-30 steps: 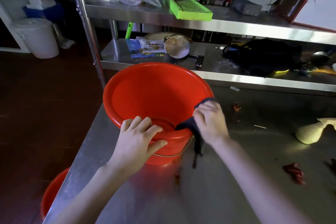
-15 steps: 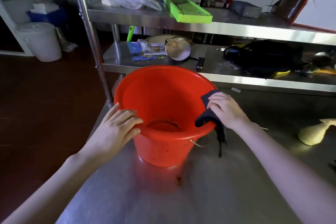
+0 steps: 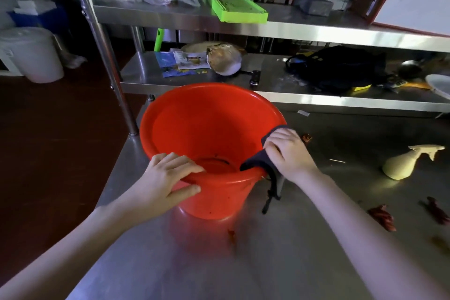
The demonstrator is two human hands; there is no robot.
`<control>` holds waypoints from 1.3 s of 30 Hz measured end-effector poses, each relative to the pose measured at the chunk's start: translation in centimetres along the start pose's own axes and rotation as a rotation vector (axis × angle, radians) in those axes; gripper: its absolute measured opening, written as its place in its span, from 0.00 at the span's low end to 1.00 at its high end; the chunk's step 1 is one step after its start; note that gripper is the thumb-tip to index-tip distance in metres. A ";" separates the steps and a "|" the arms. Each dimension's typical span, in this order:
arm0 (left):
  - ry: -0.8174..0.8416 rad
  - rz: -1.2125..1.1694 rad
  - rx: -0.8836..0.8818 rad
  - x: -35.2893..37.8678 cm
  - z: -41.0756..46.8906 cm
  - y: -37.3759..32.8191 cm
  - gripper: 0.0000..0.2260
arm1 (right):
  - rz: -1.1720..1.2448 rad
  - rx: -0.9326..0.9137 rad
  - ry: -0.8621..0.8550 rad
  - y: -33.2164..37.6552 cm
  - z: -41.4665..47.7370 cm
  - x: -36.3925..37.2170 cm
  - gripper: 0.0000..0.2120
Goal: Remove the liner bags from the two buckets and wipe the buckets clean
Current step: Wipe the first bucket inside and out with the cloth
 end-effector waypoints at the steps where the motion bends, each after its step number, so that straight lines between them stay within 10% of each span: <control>1: -0.009 0.013 0.024 -0.3 -0.1 0.0 0.21 | -0.026 0.009 0.039 -1.1 0.6 0.2 0.20; 14: -0.164 0.146 -0.093 -0.6 -1.2 -0.6 0.22 | -0.106 0.108 -0.251 10.8 -3.4 1.4 0.16; 22: 0.021 0.189 -0.052 -2.7 -1.4 3.4 0.25 | -0.016 -0.062 0.103 0.4 0.8 0.4 0.15; 33: -0.074 0.176 -0.120 -0.3 0.4 -1.0 0.21 | -0.171 0.094 -0.241 9.5 -2.5 0.9 0.16; 39: 0.033 0.157 -0.084 -2.1 -0.5 2.0 0.32 | -0.076 -0.114 -0.018 5.6 -0.7 0.7 0.19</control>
Point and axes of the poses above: each hand's wrist, its own z-axis towards the middle knuckle, its own x-axis out of the palm, y = z × x, the point moved 10 cm from there along z, towards the middle knuckle, and after that the axes turned 2 degrees about -y, right-handed, at the moved point
